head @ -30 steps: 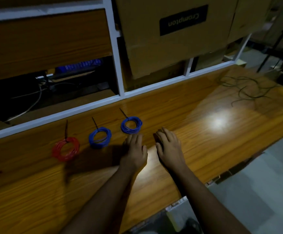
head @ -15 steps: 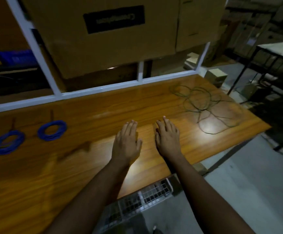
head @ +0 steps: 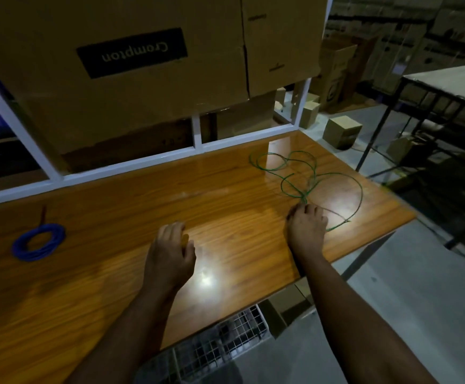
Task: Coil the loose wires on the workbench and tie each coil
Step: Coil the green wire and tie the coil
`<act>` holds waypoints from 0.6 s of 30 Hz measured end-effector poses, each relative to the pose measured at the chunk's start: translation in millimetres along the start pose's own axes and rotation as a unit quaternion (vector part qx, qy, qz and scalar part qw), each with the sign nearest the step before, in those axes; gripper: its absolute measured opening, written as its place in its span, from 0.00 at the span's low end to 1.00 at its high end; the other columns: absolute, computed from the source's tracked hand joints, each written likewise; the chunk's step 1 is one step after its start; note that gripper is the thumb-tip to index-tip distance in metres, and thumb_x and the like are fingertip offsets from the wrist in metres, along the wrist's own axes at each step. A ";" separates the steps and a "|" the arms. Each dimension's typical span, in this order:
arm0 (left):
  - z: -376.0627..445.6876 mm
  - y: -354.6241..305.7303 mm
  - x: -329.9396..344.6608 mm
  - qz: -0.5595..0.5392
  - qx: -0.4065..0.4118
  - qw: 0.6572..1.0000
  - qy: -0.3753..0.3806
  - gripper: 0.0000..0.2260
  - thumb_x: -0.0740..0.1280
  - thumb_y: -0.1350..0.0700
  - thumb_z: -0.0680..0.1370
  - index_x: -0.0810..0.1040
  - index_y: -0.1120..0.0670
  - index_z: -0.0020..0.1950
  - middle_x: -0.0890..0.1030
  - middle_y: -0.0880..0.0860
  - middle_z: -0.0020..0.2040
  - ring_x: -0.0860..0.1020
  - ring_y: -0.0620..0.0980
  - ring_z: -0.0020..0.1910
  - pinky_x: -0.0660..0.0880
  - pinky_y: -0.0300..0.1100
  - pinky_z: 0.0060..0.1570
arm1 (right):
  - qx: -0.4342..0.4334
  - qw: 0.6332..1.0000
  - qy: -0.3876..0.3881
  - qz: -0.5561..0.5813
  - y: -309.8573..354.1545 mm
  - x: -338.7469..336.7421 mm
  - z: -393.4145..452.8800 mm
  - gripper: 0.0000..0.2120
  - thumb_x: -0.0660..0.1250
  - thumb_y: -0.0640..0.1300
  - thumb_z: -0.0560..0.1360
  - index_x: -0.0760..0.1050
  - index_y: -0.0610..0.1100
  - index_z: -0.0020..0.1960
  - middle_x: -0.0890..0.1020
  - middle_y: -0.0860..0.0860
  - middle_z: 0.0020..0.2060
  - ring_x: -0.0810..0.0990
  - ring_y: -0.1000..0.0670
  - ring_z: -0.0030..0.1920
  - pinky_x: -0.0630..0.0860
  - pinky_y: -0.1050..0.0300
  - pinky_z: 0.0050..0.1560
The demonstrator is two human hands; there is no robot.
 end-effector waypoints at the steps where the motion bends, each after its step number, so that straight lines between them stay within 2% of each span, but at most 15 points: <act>1: -0.4 -0.6 -0.4 -0.001 0.007 1.000 -0.002 0.20 0.65 0.51 0.79 0.71 0.54 0.70 0.75 0.54 0.63 0.74 0.52 0.60 0.75 0.47 0.56 | -0.029 0.999 0.002 0.023 -0.4 2.1 -0.7 0.10 0.63 0.43 0.77 0.75 0.41 0.56 0.78 0.41 0.51 0.72 0.39 0.52 0.70 0.45 0.50; 3: -0.9 -1.4 -0.7 -0.003 0.013 1.000 -0.003 0.20 0.66 0.51 0.79 0.71 0.54 0.69 0.75 0.54 0.62 0.74 0.52 0.59 0.75 0.48 0.54 | -0.067 0.993 0.007 0.096 0.9 3.9 -3.8 0.07 0.62 0.40 0.77 0.75 0.43 0.54 0.78 0.43 0.50 0.71 0.41 0.52 0.71 0.45 0.50; 5: -1.4 -1.5 0.1 -0.003 0.019 1.000 -0.004 0.20 0.66 0.51 0.78 0.70 0.53 0.70 0.74 0.53 0.62 0.74 0.51 0.58 0.76 0.48 0.53 | -0.107 0.981 0.014 0.163 7.8 4.1 -11.4 0.04 0.62 0.41 0.78 0.74 0.44 0.52 0.77 0.45 0.47 0.70 0.43 0.50 0.70 0.47 0.48; 8: -1.3 0.0 1.9 0.001 0.028 1.000 -0.004 0.22 0.66 0.50 0.78 0.69 0.53 0.71 0.74 0.53 0.61 0.74 0.51 0.57 0.76 0.48 0.51 | -0.206 0.955 0.039 0.208 30.6 3.2 -30.4 0.07 0.60 0.45 0.75 0.74 0.45 0.50 0.76 0.47 0.46 0.70 0.44 0.48 0.70 0.48 0.46; 12: -1.9 -0.1 1.5 0.006 0.041 0.999 -0.005 0.25 0.65 0.48 0.78 0.66 0.50 0.74 0.73 0.51 0.63 0.73 0.50 0.58 0.75 0.47 0.51 | -0.290 0.925 0.082 0.233 62.2 2.9 -58.5 0.09 0.65 0.36 0.73 0.75 0.46 0.51 0.77 0.48 0.46 0.73 0.42 0.50 0.71 0.46 0.47; 14: -2.6 -2.3 -1.5 0.007 0.068 0.998 -0.011 0.26 0.66 0.47 0.77 0.65 0.47 0.75 0.73 0.48 0.63 0.72 0.48 0.58 0.74 0.46 0.50 | -0.330 0.904 0.092 0.256 77.3 -1.4 -74.6 0.07 0.61 0.40 0.74 0.75 0.46 0.51 0.77 0.48 0.46 0.73 0.43 0.50 0.69 0.49 0.48; 16: -3.8 -3.1 -2.8 0.007 0.108 0.994 -0.010 0.26 0.66 0.47 0.78 0.65 0.46 0.75 0.72 0.47 0.66 0.71 0.47 0.59 0.72 0.45 0.50 | -0.371 0.882 0.105 0.271 90.0 -5.2 -89.6 0.10 0.56 0.45 0.74 0.75 0.48 0.50 0.77 0.49 0.46 0.72 0.45 0.50 0.66 0.52 0.48; 18: -4.1 -1.4 -2.8 0.007 0.136 0.991 -0.003 0.23 0.65 0.45 0.79 0.68 0.47 0.73 0.73 0.47 0.67 0.71 0.49 0.60 0.71 0.47 0.52 | -0.393 0.871 0.110 0.275 97.8 -6.3 -99.3 0.10 0.56 0.45 0.74 0.75 0.48 0.51 0.77 0.50 0.47 0.72 0.46 0.50 0.67 0.51 0.47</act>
Point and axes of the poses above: each hand's wrist, its own z-axis towards the middle knuckle, its own x-axis out of the palm, y = z × x, the point moved 2 cm from there along z, towards the middle knuckle
